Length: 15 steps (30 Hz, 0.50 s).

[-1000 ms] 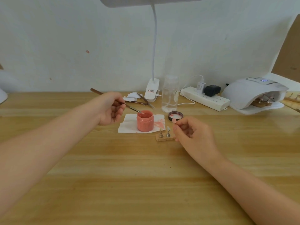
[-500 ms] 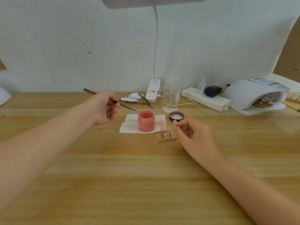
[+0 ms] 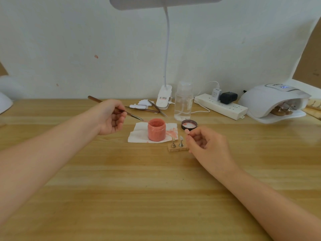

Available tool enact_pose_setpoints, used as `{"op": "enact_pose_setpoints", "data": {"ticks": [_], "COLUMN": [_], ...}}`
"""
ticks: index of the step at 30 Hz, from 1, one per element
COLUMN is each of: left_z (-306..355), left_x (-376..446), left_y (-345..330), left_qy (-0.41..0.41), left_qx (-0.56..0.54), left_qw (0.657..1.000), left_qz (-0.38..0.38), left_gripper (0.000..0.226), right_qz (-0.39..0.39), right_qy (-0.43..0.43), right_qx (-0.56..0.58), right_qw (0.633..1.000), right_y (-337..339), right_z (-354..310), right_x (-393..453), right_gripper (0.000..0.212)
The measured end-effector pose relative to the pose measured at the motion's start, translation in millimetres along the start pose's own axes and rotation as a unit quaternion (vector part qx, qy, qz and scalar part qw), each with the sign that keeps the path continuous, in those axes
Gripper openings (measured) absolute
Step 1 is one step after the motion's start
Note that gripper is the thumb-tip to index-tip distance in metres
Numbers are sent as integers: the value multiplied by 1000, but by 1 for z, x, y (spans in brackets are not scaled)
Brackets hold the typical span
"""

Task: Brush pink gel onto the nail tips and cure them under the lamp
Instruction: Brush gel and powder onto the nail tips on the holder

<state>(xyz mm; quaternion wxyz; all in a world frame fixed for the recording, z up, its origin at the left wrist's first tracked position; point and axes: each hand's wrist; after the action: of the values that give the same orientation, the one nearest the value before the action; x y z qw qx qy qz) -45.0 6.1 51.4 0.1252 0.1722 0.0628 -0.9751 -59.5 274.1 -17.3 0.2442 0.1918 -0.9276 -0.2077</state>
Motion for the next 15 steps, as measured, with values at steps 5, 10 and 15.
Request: {"op": "enact_pose_setpoints", "data": {"ticks": [5, 10, 15], "left_z": [0, -3, -3], "left_x": [-1, -2, -5], "left_y": [-8, -14, -3], "left_qy": [-12, 6, -5], "left_qx": [-18, 9, 5], "left_qw": [999, 999, 1000], "left_qz": [-25, -38, -13], "left_gripper": [12, 13, 13], "right_qz": [-1, -5, -7], "right_qy": [-3, -2, 0], "right_qx": [4, 1, -7], "right_qw": [1000, 1000, 1000], "right_y": [0, 0, 0], "right_z": [0, -2, 0], "right_x": [0, 0, -1], "right_gripper": [7, 7, 7]}}
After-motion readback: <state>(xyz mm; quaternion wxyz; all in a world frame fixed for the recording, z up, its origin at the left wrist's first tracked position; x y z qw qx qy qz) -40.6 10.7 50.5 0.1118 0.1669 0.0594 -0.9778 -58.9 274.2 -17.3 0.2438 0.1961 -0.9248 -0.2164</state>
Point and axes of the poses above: each hand's wrist, its own x-axis towards the middle knuckle, its own y-axis out of the back of the hand, z = x × y, and after that the axes turned 13 degrees about -z, right-handed
